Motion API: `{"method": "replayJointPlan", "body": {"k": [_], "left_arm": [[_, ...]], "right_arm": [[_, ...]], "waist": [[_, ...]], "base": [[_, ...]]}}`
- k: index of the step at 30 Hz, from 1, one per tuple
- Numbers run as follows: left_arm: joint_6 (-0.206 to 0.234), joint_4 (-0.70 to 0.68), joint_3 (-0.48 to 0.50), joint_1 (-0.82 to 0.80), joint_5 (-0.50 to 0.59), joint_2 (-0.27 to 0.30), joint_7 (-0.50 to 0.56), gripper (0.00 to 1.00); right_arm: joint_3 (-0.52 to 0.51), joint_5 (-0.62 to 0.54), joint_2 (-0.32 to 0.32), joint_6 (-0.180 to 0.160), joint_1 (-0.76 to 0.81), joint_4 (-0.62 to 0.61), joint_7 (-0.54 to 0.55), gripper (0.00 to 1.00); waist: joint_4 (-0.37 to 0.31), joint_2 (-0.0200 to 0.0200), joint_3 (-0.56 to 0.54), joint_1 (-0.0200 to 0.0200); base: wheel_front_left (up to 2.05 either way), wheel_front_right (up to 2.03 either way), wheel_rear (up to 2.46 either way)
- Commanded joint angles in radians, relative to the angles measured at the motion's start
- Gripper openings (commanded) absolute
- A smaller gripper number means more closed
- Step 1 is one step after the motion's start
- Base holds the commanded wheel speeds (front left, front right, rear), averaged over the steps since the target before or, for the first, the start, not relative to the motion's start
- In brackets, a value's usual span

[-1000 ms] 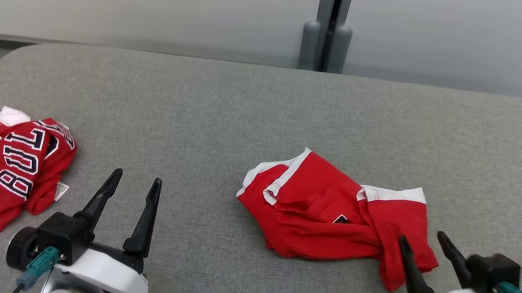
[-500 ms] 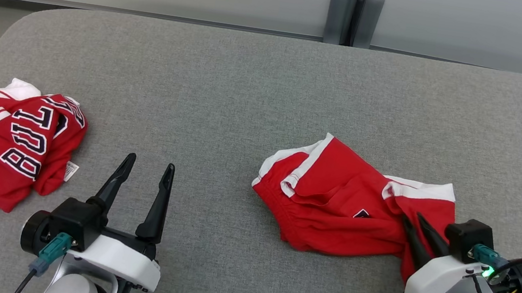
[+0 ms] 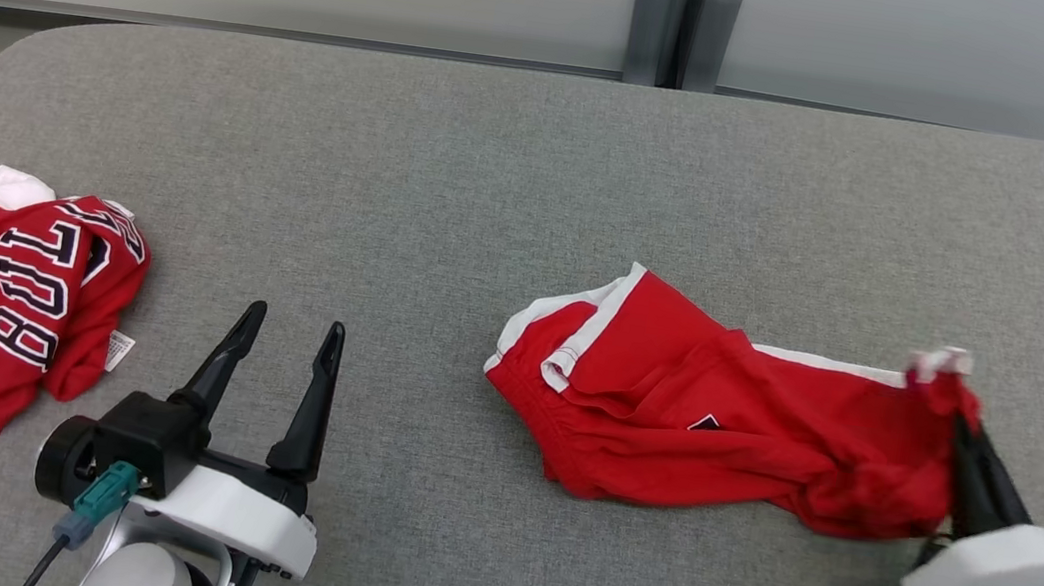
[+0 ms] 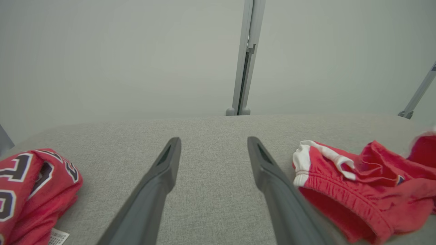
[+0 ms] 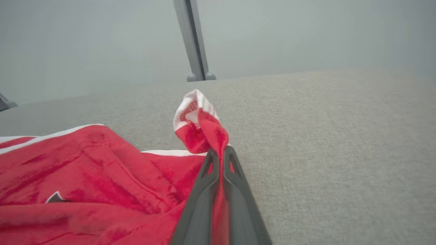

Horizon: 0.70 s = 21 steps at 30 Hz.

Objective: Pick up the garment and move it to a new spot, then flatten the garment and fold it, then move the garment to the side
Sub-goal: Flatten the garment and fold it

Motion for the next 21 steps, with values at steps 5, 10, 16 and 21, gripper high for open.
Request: {"method": "replayJointPlan", "body": {"k": [5,10,16,21], "left_arm": [[0.007,-0.003,0.005,-0.018,-0.001,0.008,-0.006,1.00],[0.007,-0.003,0.000,-0.025,-0.001,0.012,-0.006,1.00],[0.014,-0.009,0.004,-0.021,-0.005,0.015,-0.007,1.00],[0.029,-0.012,0.013,0.008,-0.002,0.023,-0.007,1.00]], "right_arm": [[-0.125,0.083,0.036,0.000,0.019,0.068,-0.049,0.64],[-0.143,0.110,0.033,0.000,0.003,0.116,-0.112,1.00],[-0.138,0.084,0.015,0.000,0.005,0.050,-0.192,1.00],[-0.084,0.025,-0.004,0.000,0.041,-0.095,-0.191,1.00]], "waist": [[-0.012,0.0000,0.008,0.0000],[-0.018,0.0000,0.010,0.0000],[-0.024,0.0000,0.000,0.0000],[-0.036,0.0000,-0.031,0.0000]], "base": [[0.00,0.00,0.00],[0.00,0.00,0.00],[0.00,0.00,0.00],[0.00,0.00,0.00]]}}
